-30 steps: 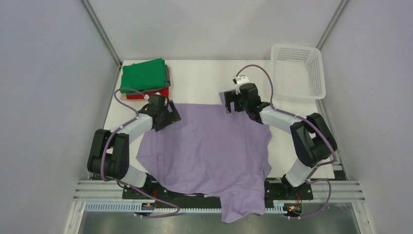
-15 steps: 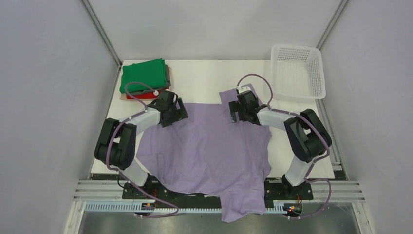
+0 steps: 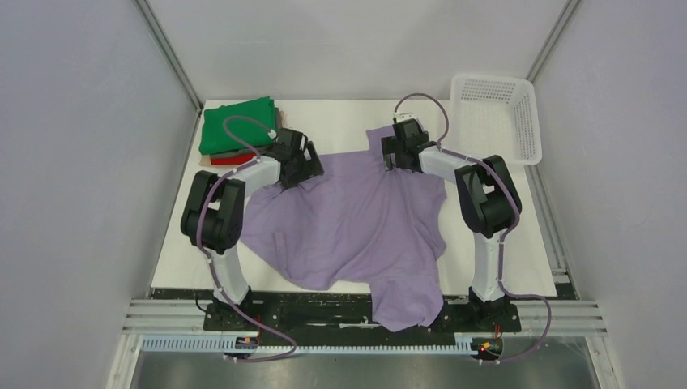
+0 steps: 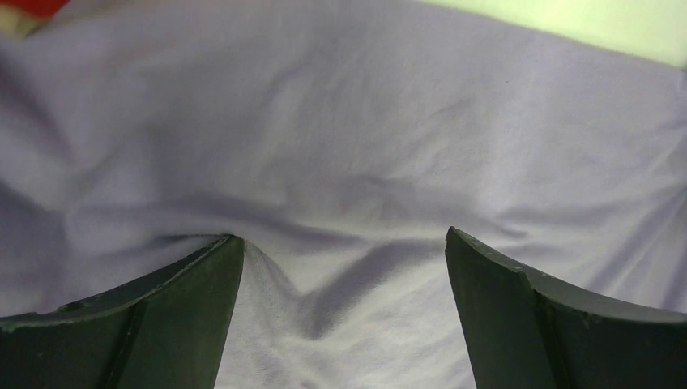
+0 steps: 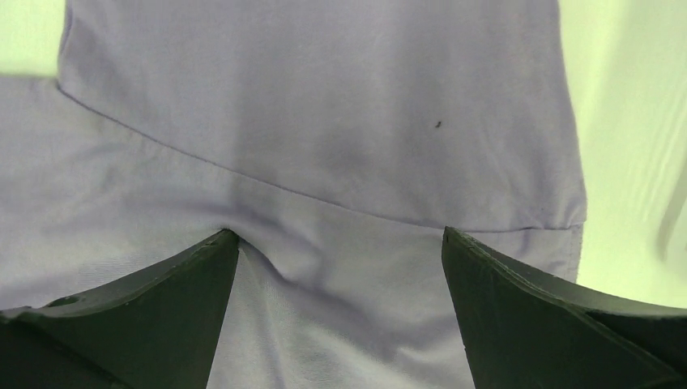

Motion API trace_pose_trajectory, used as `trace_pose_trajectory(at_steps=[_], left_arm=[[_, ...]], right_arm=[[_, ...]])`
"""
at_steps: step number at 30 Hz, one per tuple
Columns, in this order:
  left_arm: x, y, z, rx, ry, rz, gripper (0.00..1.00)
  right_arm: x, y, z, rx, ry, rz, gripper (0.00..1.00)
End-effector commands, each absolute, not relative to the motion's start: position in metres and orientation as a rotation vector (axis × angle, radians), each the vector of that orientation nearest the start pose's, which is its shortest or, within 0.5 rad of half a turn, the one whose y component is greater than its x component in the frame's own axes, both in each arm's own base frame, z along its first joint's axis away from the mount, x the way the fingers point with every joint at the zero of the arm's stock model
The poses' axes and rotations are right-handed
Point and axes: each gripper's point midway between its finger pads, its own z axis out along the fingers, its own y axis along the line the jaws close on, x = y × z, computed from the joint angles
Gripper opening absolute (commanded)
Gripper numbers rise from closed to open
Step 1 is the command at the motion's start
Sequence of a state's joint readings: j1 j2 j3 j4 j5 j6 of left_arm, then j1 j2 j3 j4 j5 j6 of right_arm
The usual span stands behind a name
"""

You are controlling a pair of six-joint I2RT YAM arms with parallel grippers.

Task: Fold and stack the t-shirts
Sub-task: Flatten out the tshirt

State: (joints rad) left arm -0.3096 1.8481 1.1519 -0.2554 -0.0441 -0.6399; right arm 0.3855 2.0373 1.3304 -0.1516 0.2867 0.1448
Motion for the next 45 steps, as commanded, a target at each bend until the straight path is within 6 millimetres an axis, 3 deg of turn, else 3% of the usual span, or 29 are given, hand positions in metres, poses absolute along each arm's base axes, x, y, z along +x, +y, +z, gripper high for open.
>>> trace_pose_trajectory(at_steps=[1, 6, 13, 17, 21, 25, 29, 31, 35, 40, 45], left_arm=[[0.427, -0.181, 0.018, -0.449, 2.551, -0.426, 1.00], [0.452, -0.205, 0.013, -0.423, 2.543, -0.451, 1.00], [0.468, -0.250, 0.003, -0.343, 2.565, -0.525, 1.00], [0.475, -0.251, 0.010, -0.356, 2.566, -0.492, 1.00], [0.470, -0.239, 0.041, -0.339, 2.504, -0.408, 1.00], [0.443, -0.224, 0.074, -0.299, 2.481, -0.266, 1.00], [0.394, -0.192, 0.093, -0.301, 2.470, -0.123, 1.00], [0.369, -0.185, 0.090, -0.324, 2.472, -0.161, 1.00], [0.336, -0.201, 0.066, -0.286, 2.515, -0.343, 1.00], [0.324, -0.206, 0.047, -0.265, 2.570, -0.355, 1.00], [0.312, -0.180, 0.037, -0.296, 2.597, -0.194, 1.00]], right_arm=[[0.506, 0.118, 0.023, -0.168, 2.383, -0.243, 0.98], [0.525, 0.114, 0.031, -0.143, 2.356, -0.239, 0.98], [0.536, 0.130, 0.071, -0.154, 2.245, -0.128, 0.98], [0.533, 0.147, 0.098, -0.168, 2.186, -0.050, 0.98], [0.509, 0.159, 0.110, -0.218, 2.157, -0.078, 0.98], [0.476, 0.164, 0.109, -0.231, 2.166, -0.052, 0.98], [0.432, 0.172, 0.096, -0.245, 2.180, 0.014, 0.98], [0.416, 0.176, 0.091, -0.253, 2.177, 0.050, 0.98], [0.388, 0.182, 0.076, -0.267, 2.216, 0.108, 0.98], [0.363, 0.179, 0.055, -0.265, 2.256, 0.151, 0.98], [0.352, 0.167, 0.037, -0.252, 2.294, 0.107, 0.98]])
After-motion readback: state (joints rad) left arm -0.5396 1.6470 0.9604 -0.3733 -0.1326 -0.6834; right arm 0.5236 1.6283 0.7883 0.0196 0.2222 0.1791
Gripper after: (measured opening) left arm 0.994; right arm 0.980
